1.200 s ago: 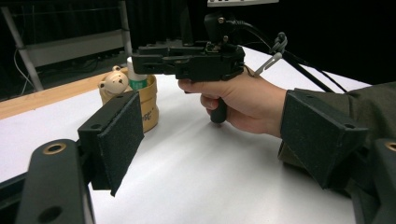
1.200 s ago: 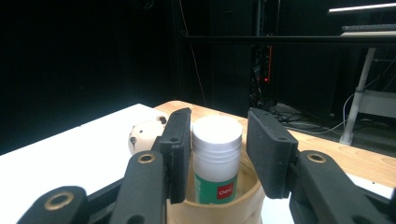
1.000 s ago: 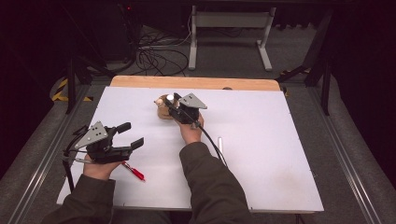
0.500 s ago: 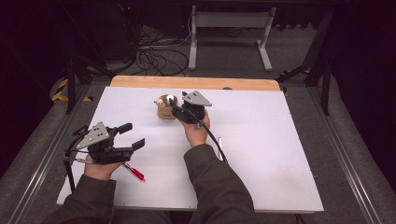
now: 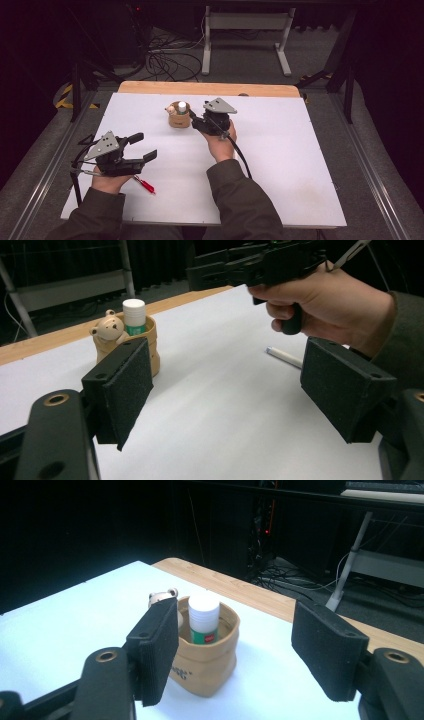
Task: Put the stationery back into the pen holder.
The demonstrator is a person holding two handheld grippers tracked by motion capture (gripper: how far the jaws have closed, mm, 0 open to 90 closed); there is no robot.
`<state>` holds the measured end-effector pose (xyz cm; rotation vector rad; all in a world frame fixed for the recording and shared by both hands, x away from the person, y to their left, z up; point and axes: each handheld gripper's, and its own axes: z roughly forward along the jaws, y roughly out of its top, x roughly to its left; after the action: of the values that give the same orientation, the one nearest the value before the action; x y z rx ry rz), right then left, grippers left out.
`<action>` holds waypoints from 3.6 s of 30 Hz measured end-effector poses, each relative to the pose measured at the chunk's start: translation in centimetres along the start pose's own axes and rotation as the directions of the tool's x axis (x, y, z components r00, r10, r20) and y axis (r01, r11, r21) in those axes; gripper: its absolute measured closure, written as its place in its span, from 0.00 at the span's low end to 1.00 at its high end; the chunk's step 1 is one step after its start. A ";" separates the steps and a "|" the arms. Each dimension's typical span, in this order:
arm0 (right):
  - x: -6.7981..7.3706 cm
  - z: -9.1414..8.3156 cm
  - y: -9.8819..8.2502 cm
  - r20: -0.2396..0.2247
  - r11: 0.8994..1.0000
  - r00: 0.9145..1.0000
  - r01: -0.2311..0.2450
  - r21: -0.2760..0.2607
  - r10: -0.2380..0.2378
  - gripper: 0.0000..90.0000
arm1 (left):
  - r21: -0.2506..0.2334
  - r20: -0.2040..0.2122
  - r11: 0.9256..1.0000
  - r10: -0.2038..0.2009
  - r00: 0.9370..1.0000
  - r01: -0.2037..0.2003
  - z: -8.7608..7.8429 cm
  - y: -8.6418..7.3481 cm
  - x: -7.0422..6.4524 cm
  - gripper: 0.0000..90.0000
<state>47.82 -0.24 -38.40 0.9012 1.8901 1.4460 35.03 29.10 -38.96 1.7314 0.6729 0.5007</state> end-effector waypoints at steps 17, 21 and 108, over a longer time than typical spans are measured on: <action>-2.2 -4.9 -0.9 0.071 0.999 0.997 -0.031 0.019 0.029 0.39 | 0.004 -0.003 1.000 0.007 1.000 -0.007 0.4 -0.1 -0.4 0.24; -2.5 -5.9 -1.4 0.073 0.998 0.996 -0.048 0.032 0.046 0.38 | 0.004 -0.005 1.000 0.010 1.000 -0.010 0.3 -0.1 -0.4 0.24; -3.8 -6.6 -9.8 0.243 0.865 0.966 -0.199 0.462 0.092 0.69 | 0.041 0.009 0.999 0.032 0.999 -0.032 1.6 -0.4 -1.5 0.24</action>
<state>43.33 -8.88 -46.17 1.4009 2.0861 0.9078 34.84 26.99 -39.76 1.7848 0.6545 0.5049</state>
